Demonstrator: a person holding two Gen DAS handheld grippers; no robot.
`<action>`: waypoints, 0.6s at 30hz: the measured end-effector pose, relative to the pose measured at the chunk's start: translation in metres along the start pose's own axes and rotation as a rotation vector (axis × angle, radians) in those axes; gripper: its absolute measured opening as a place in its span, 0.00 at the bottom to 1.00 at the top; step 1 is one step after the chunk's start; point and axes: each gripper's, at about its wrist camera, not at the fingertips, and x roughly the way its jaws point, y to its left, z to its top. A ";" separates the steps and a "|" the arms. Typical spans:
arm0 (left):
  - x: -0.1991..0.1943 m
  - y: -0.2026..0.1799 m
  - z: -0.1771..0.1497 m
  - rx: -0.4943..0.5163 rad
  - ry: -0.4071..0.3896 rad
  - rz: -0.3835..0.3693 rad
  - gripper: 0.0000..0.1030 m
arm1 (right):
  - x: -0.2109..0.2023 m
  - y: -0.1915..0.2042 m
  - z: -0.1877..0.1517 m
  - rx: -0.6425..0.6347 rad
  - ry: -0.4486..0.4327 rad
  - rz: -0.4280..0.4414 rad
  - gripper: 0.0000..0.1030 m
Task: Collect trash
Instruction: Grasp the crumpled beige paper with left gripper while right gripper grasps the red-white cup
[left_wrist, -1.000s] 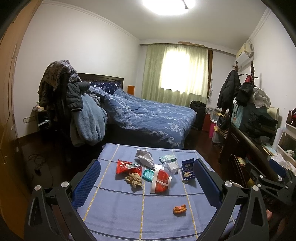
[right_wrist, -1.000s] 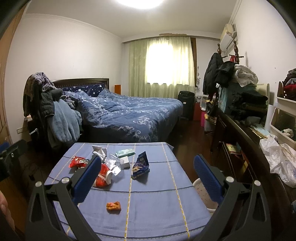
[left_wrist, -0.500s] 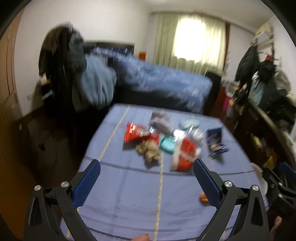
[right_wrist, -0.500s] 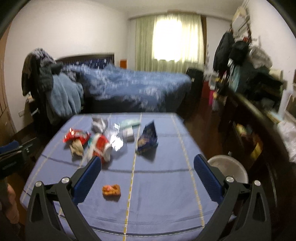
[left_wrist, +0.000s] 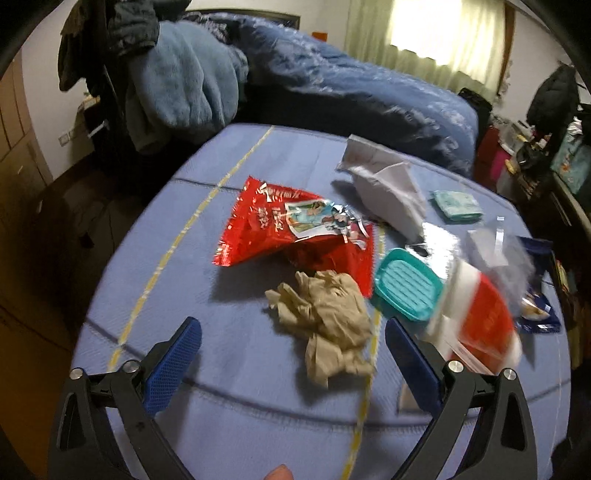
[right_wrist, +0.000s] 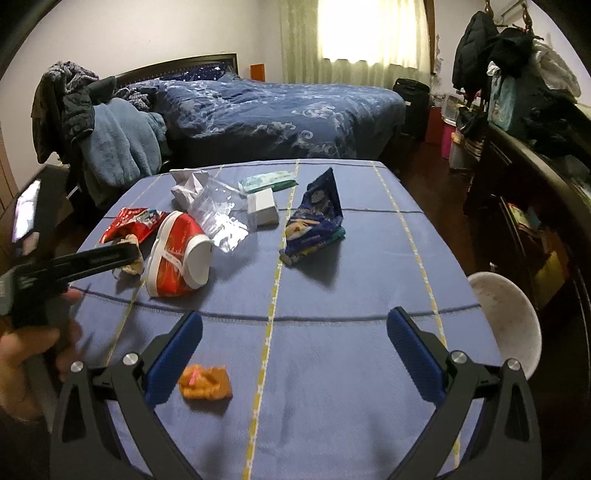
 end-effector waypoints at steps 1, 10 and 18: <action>0.004 0.000 0.001 -0.003 0.014 -0.001 0.89 | 0.003 0.000 0.003 -0.002 -0.001 0.000 0.97; 0.003 0.002 0.002 0.045 -0.043 -0.024 0.19 | 0.050 0.039 0.033 -0.017 0.088 0.186 0.92; -0.017 0.063 0.004 -0.093 -0.106 -0.028 0.18 | 0.076 0.096 0.034 -0.109 0.143 0.223 0.81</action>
